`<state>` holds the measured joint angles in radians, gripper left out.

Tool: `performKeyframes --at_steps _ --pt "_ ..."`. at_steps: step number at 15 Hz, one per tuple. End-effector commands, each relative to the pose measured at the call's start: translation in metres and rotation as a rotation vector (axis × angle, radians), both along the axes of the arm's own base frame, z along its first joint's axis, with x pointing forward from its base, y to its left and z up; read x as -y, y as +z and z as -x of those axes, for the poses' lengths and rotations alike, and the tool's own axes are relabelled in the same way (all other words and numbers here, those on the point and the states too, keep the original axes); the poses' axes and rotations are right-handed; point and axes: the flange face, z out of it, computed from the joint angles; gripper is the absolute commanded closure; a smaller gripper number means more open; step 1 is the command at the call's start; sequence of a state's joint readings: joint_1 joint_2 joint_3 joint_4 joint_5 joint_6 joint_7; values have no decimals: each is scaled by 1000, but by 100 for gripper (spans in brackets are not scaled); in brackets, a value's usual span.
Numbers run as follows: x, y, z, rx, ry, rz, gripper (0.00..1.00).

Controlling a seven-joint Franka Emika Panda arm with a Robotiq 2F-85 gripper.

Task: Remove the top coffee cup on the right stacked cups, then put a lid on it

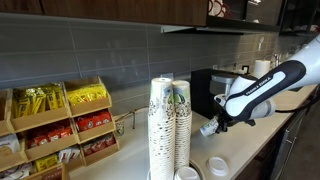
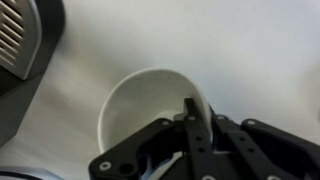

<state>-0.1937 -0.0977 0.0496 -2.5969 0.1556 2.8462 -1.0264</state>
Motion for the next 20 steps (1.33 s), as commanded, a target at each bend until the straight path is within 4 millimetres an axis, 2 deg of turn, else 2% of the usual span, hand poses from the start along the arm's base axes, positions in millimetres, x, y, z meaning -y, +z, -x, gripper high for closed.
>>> performKeyframes --at_steps 1,4,6,10,13,18,19,20 --pt "1 27 14 -20 -24 97 91" --pt "-9 51 15 -28 -15 168 91" --pt "-21 54 16 -76 21 214 91" --pt "-42 47 22 -210 93 333 91" --pt "-50 33 25 -309 129 408 90" --pt "-66 16 22 -368 109 396 91" --pt "-66 17 23 -367 104 393 90" --pt "-66 20 21 -361 99 394 74"
